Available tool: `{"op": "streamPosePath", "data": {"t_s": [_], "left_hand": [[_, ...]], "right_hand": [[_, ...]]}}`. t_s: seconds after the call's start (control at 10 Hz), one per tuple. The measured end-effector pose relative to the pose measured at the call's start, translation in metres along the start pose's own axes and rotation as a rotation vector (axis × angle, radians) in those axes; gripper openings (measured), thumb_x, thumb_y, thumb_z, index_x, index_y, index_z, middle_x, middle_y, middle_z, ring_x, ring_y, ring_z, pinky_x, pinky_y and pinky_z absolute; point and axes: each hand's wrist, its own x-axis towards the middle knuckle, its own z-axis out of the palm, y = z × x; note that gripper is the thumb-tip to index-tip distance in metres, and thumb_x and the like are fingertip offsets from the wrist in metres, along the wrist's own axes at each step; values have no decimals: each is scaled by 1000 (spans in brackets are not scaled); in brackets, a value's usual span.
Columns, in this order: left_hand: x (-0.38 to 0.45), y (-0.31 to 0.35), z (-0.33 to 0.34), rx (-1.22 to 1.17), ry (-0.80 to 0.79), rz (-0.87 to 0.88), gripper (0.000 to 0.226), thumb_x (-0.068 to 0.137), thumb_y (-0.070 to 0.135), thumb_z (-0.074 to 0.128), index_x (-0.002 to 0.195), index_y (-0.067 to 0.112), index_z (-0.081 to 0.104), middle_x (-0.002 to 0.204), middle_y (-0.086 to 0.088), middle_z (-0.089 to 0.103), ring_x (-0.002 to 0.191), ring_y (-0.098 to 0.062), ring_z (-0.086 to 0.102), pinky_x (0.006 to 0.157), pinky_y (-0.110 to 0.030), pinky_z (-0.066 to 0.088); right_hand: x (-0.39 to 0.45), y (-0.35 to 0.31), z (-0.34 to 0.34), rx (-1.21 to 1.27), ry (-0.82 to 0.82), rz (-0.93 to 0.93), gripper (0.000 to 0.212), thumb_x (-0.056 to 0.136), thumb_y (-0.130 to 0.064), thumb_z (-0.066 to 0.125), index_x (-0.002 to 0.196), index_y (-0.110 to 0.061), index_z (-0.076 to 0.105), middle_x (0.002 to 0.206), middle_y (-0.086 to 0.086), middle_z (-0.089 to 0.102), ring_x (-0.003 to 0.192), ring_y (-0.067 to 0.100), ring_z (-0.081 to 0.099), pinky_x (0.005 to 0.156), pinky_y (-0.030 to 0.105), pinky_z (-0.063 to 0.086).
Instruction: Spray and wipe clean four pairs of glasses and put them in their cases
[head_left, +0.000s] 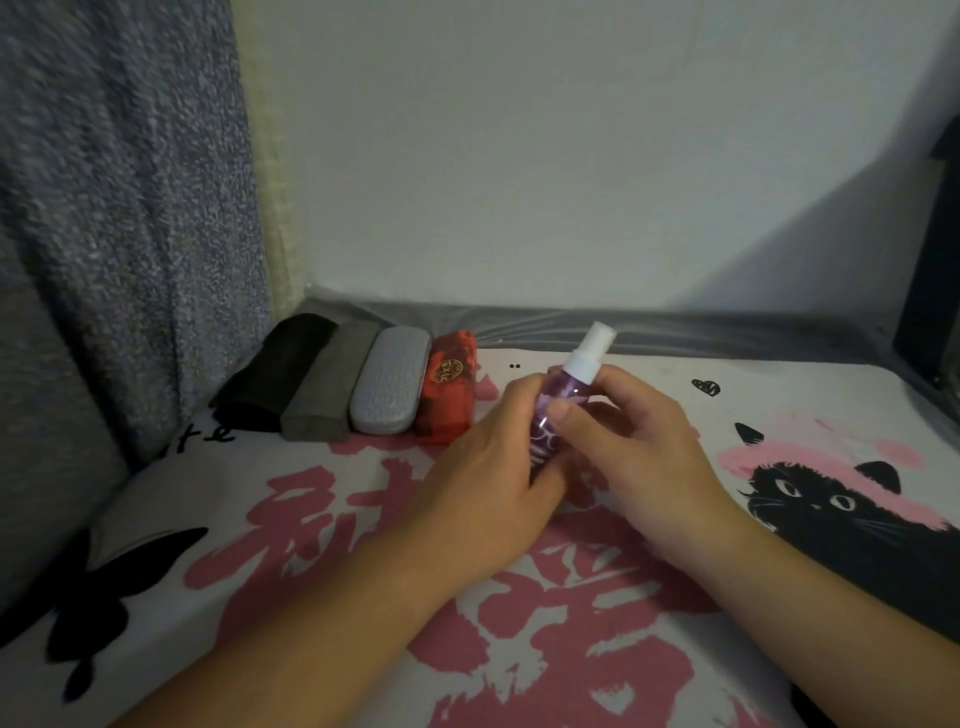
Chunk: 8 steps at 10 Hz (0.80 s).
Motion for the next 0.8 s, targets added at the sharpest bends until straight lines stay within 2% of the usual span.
{"op": "streamPosePath", "data": {"t_s": [0.1, 0.2, 0.3, 0.4, 0.5, 0.6, 0.7, 0.8], "left_hand": [[-1, 1, -6, 174, 28, 24, 35, 97, 39, 54, 131, 43, 45, 99, 10, 66, 80, -9, 65, 68, -41, 57], [-2, -7, -19, 321, 177, -22, 25, 100, 42, 49, 86, 24, 60, 65, 6, 58, 56, -15, 56, 53, -40, 49], [-6, -13, -24, 385, 152, -158, 48, 99, 37, 49, 55, 17, 47, 52, 1, 50, 46, -16, 50, 43, -30, 37], [-4, -14, -22, 490, 100, -145, 45, 96, 33, 52, 55, 17, 49, 54, 0, 53, 49, -16, 54, 45, -30, 44], [-4, -17, -19, 546, 74, -100, 41, 93, 33, 52, 56, 18, 47, 56, 0, 55, 52, -20, 57, 52, -39, 53], [-5, -19, -18, 576, 66, -82, 42, 94, 34, 50, 54, 21, 42, 57, -1, 57, 53, -22, 58, 53, -41, 53], [-6, -22, -16, 591, 85, -67, 42, 94, 36, 48, 55, 22, 39, 60, -2, 59, 55, -24, 59, 55, -41, 54], [-8, -26, -14, 598, 86, -75, 37, 95, 37, 48, 60, 24, 44, 63, -1, 61, 57, -23, 61, 56, -39, 55]], "right_hand": [[4, 1, -6, 9, 70, -24, 13, 93, -9, 67, 105, -11, 70, 94, 12, 74, 84, 23, 73, 71, 35, 60], [13, 8, -10, -153, 138, -82, 12, 95, -12, 67, 106, -15, 69, 97, 6, 74, 94, 26, 71, 87, 48, 58], [33, 19, -3, -460, 167, -176, 8, 94, -22, 67, 102, -22, 66, 94, -8, 71, 90, 10, 68, 83, 38, 55], [65, 27, 16, -674, 92, -145, 12, 95, -26, 66, 107, -23, 64, 96, -8, 68, 88, 14, 65, 76, 33, 50], [93, 29, 40, -677, 85, -76, 20, 94, -25, 66, 111, -16, 62, 97, -2, 64, 91, 24, 65, 73, 31, 45], [100, 31, 54, -677, 75, -36, 25, 94, -27, 65, 113, -13, 58, 99, 4, 66, 92, 28, 63, 71, 33, 45], [96, 32, 50, -665, 31, 3, 40, 92, -27, 68, 126, -13, 53, 110, 6, 66, 102, 29, 63, 76, 33, 45], [87, 26, 35, -470, 81, 121, 73, 90, -32, 73, 150, -17, 34, 134, 6, 56, 118, 25, 59, 98, 43, 50]]}}
